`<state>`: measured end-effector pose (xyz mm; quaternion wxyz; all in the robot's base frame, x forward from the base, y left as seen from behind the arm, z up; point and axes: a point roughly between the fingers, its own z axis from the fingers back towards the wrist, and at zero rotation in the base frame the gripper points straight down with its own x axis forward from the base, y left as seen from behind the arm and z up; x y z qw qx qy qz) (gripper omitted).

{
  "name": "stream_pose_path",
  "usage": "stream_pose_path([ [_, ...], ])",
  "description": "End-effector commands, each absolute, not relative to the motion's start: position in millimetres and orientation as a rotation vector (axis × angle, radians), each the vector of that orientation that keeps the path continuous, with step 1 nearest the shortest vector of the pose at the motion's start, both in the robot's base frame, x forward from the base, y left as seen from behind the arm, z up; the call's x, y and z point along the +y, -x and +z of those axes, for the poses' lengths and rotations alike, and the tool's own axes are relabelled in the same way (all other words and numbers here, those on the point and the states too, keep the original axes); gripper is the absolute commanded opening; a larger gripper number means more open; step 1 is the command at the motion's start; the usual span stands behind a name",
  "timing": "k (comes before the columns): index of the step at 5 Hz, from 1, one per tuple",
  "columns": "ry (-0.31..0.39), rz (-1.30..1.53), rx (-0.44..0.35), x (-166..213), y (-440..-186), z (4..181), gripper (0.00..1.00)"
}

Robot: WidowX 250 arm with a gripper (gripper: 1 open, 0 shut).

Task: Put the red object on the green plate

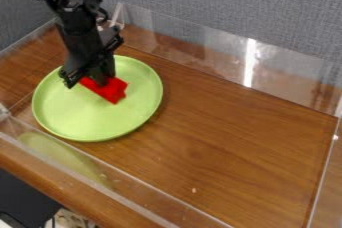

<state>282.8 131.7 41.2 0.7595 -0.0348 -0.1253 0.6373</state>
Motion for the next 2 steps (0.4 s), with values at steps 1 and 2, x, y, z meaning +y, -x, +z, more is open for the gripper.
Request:
stream_pose_path([
  [1,0.022,1.413,-0.225,136.1,-262.3,27.0,1.0],
  [2,-0.005,1.408,-0.228,135.3,-257.8,22.7,1.0],
])
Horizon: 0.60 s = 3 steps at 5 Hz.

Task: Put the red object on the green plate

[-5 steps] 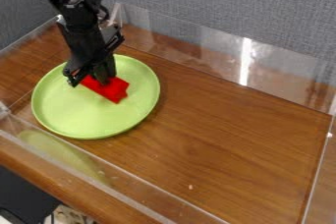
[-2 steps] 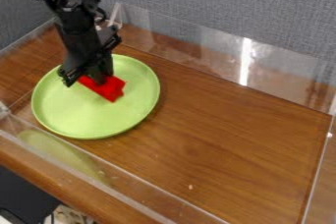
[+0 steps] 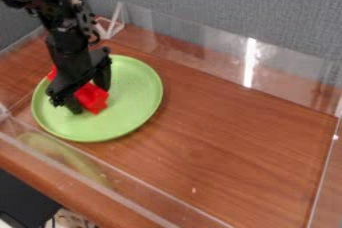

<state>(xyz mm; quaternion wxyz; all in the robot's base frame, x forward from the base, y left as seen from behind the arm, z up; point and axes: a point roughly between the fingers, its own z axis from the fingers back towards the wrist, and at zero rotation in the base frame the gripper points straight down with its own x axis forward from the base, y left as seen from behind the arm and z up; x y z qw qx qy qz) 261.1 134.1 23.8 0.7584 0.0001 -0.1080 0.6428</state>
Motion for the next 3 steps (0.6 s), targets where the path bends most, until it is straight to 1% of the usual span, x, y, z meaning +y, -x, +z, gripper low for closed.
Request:
stream_pose_path([
  [1,0.014,1.394,-0.232,134,-261,40.0,1.0],
  [2,0.038,1.378,-0.237,131,-264,59.1,1.0],
  [3,0.076,1.373,-0.231,130,-268,81.9,1.0],
])
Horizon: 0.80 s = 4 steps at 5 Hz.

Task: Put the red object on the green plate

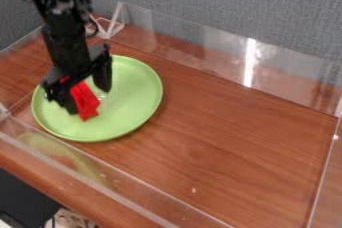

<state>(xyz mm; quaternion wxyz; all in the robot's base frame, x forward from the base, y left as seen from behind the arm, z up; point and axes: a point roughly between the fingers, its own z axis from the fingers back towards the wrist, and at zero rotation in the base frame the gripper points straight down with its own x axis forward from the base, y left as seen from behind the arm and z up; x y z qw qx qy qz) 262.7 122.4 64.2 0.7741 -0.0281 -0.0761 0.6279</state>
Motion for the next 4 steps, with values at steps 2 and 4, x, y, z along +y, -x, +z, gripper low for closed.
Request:
stream_pose_path([
  [2,0.158,1.301,-0.287,123,-276,149.7,1.0],
  [4,0.138,1.239,-0.354,126,-277,171.8,1.0],
])
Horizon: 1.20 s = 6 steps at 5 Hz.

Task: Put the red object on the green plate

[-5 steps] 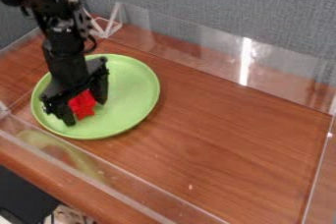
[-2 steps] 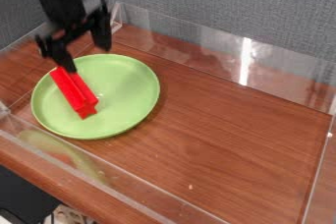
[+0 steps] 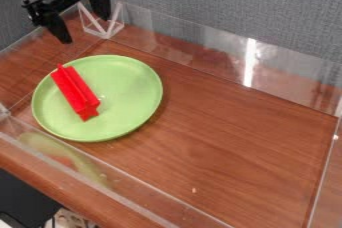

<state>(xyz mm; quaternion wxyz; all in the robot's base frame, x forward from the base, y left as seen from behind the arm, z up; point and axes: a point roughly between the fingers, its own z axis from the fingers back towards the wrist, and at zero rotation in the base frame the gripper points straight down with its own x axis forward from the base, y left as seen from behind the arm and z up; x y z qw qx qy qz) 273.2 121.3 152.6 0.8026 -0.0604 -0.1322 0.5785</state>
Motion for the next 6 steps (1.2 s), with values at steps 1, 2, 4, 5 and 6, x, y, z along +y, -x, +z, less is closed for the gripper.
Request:
stream_pose_path([
  [1,0.11,1.225,-0.376,129,-280,169.1,1.0],
  [2,0.094,1.206,-0.384,124,-284,165.5,1.0],
  [4,0.054,1.155,-0.404,116,-284,155.5,0.0],
  [5,0.025,1.141,-0.407,116,-282,146.0,0.0],
  [6,-0.004,1.133,-0.398,117,-284,128.9,0.0],
])
